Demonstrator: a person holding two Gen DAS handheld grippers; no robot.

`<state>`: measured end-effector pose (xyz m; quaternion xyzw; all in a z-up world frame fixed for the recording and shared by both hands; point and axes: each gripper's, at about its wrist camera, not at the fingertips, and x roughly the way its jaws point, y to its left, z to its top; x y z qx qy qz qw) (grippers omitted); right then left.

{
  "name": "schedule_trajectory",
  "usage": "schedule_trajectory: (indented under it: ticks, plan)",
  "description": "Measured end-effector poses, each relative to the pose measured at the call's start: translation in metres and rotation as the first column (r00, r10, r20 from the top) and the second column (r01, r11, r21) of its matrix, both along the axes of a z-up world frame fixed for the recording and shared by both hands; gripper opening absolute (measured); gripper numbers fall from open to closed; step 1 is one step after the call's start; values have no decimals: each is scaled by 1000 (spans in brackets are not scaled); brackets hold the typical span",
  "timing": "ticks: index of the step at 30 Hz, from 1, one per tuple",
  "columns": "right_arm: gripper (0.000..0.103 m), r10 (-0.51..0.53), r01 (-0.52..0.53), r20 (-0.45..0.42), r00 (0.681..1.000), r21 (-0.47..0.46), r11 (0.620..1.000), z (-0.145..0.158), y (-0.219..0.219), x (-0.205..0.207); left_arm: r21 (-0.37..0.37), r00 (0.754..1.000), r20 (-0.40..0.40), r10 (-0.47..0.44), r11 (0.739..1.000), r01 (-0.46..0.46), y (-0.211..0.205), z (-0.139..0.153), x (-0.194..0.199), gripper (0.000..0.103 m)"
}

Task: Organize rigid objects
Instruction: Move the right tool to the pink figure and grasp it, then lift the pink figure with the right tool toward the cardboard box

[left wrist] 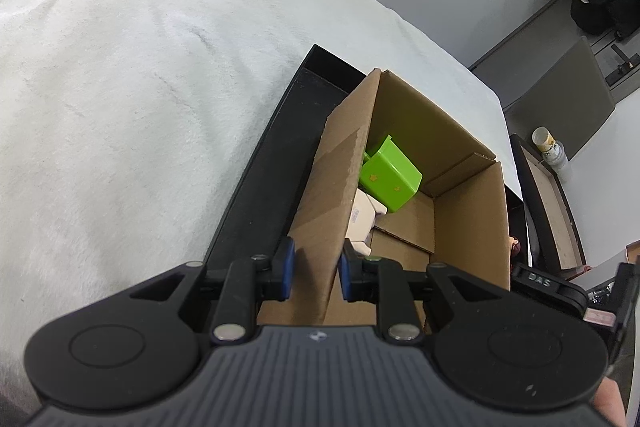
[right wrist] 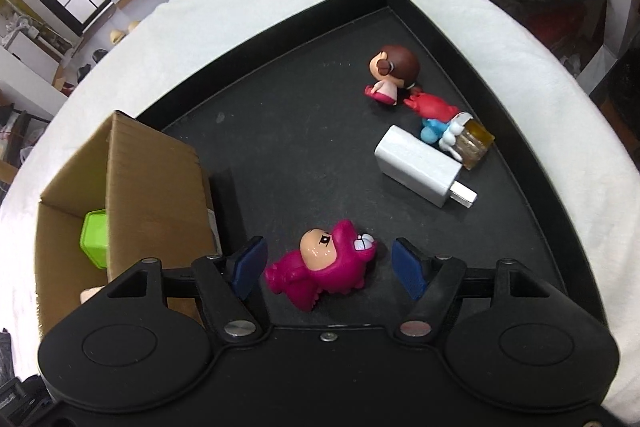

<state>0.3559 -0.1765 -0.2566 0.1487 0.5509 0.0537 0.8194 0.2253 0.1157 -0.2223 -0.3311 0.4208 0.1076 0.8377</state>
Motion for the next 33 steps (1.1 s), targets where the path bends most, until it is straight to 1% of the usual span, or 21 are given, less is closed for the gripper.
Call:
schedule_trajectory:
  ticks: [3,5,6,7,12,16,23,29,33]
  plan:
    - [68,-8,8,-20,1000,4,1000,-6,4,3,-7,1000,1,0,1000,0,2,0,0,22]
    - [54,-6,6,-34,999,2,1000,-9,5,4,-9,1000,2,-1,1000,1,2,-1,0,22]
    - [51,-10,10,-29,1000,3,1000,-7,4,3,-8,1000,1,-1,1000,1,2,-1,1,22]
    - [42,-10,10,-27,1000,2,1000,-6,4,2,-8,1000,0,0,1000,0,2,-1,1,22]
    - [42,9,-9,1,1000,-17,1000,8,1,-7,7,1000,-2,-1,1000,1,-1,-1,1,22]
    - [42,8,-7,24,1000,-10,1000,21,-7,-15,12,1000,-7,4,1000,-4,-3,-1,2,22]
    - [42,15,-16,75,997,3,1000,47,-24,-30,51,1000,-23,12,999,-11,-10,2,5,21]
    - [42,27,-28,118,993,8,1000,69,-29,-36,61,999,-35,18,998,-16,-12,1,7,21]
    - [42,17,-23,130,991,44,999,81,-33,-38,70,999,-45,15,997,-12,-13,-1,8,21]
